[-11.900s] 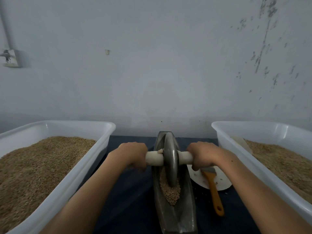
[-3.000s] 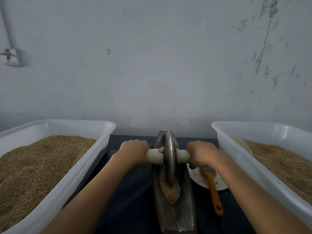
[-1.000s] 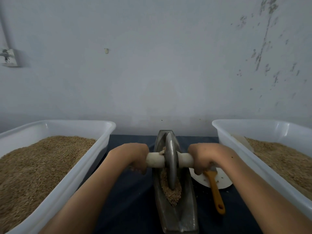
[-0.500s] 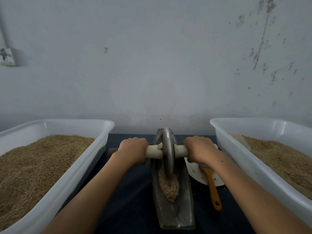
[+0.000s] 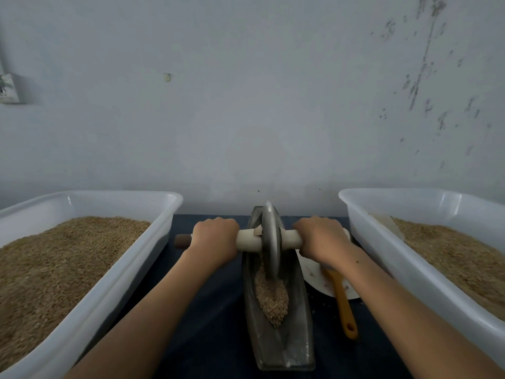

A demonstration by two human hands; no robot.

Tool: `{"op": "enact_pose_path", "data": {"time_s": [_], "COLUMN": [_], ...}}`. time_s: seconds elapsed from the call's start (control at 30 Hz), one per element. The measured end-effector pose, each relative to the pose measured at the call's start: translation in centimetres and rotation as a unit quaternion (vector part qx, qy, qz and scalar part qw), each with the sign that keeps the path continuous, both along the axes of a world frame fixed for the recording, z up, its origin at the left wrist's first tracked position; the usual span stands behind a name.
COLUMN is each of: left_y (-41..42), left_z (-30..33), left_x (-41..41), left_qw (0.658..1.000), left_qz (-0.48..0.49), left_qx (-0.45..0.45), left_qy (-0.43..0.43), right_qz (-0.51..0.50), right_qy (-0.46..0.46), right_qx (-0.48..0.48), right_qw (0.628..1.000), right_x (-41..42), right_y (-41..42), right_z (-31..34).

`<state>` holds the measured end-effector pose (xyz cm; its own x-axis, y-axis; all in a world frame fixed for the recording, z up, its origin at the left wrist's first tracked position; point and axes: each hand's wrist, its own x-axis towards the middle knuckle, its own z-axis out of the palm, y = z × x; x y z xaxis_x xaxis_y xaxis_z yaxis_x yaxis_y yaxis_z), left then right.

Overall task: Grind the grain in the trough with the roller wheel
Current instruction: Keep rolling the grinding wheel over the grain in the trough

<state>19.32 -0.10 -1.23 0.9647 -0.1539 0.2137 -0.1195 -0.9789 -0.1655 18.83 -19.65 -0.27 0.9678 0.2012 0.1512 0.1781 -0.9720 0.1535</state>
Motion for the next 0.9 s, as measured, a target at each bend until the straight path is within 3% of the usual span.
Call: {"op": "enact_pose_path", "data": {"time_s": [0.07, 0.13, 0.37, 0.43, 0.57, 0.73, 0.8, 0.9], "left_y": [0.0, 0.1, 1.0, 0.9, 0.4, 0.2, 0.3, 0.6], "left_z": [-0.3, -0.1, 1.3, 1.4, 1.0, -0.3, -0.5, 0.1], "left_x": [0.1, 0.1, -0.5, -0.6, -0.4, 0.1, 0.2, 0.2], "left_qw": [1.0, 1.0, 0.975, 0.969, 0.993, 0.999, 0.998, 0.999], "left_qz": [-0.004, -0.008, -0.038, -0.036, -0.01, -0.023, -0.033, -0.035], "left_qx": [-0.007, -0.004, -0.049, -0.062, -0.007, -0.01, -0.009, -0.004], "left_qy": [-0.025, -0.005, 0.215, 0.235, 0.116, -0.037, -0.053, 0.023], "right_qz": [0.005, 0.009, 0.003, -0.004, 0.001, 0.008, 0.015, 0.018], "right_qy": [-0.043, -0.027, 0.213, 0.239, 0.145, -0.023, -0.037, 0.024], "right_qx": [0.017, 0.01, 0.008, 0.009, 0.005, 0.016, 0.016, -0.005], "right_qw": [0.999, 1.0, 0.977, 0.971, 0.989, 1.0, 0.999, 1.0], "right_x": [0.2, 0.2, -0.8, -0.8, -0.5, 0.2, 0.2, -0.1], "right_y": [0.1, 0.1, -0.5, -0.4, -0.3, -0.2, -0.3, -0.4], "right_z": [-0.4, -0.2, 1.6, 1.6, 1.2, -0.4, -0.5, 0.3]}}
